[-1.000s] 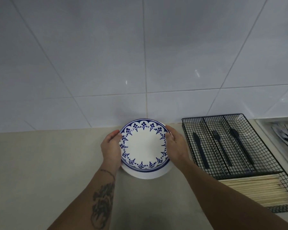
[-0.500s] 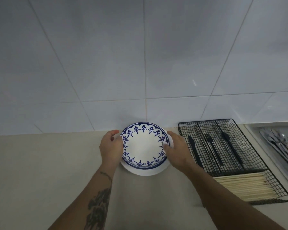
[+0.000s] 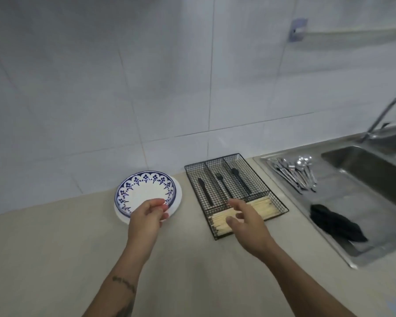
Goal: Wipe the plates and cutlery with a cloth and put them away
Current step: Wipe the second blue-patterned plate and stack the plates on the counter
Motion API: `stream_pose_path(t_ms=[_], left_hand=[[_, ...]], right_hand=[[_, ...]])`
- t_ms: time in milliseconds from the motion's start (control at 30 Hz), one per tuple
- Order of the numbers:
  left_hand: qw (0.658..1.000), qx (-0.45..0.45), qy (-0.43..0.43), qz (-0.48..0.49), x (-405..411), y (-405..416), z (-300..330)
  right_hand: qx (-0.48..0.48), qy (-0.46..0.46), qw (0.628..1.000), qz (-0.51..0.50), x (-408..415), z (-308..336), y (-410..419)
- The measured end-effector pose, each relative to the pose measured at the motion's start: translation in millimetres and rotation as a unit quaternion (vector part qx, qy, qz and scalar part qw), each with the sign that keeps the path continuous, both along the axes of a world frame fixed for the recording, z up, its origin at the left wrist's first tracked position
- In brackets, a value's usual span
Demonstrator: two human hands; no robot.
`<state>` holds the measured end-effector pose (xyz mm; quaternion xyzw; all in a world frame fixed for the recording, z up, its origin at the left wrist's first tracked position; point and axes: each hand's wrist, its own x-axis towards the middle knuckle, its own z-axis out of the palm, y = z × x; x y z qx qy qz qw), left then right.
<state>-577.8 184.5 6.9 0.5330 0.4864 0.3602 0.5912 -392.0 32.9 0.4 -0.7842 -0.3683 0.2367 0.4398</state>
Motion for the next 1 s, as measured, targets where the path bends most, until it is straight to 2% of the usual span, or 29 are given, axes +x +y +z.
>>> stream_pose_path(t_ms=[267,467,700,1000], left_hand=[[0.994,-0.007,-0.022,-0.108,88,-107,-7],[0.991,-0.019,-0.018,-0.132,178,-185,-3],[0.988,-0.048,0.010,-0.146,266,-249,-14],[0.994,-0.073,0.004,-0.082,316,-255,-26]], right_hand=[[-0.027,-0.023,0.994,-0.103,74,1,-122],[-0.055,-0.033,0.994,-0.092,158,-2,-204],[-0.145,-0.119,0.982,0.009,245,-7,-253],[-0.189,-0.217,0.946,0.148,291,-13,-227]])
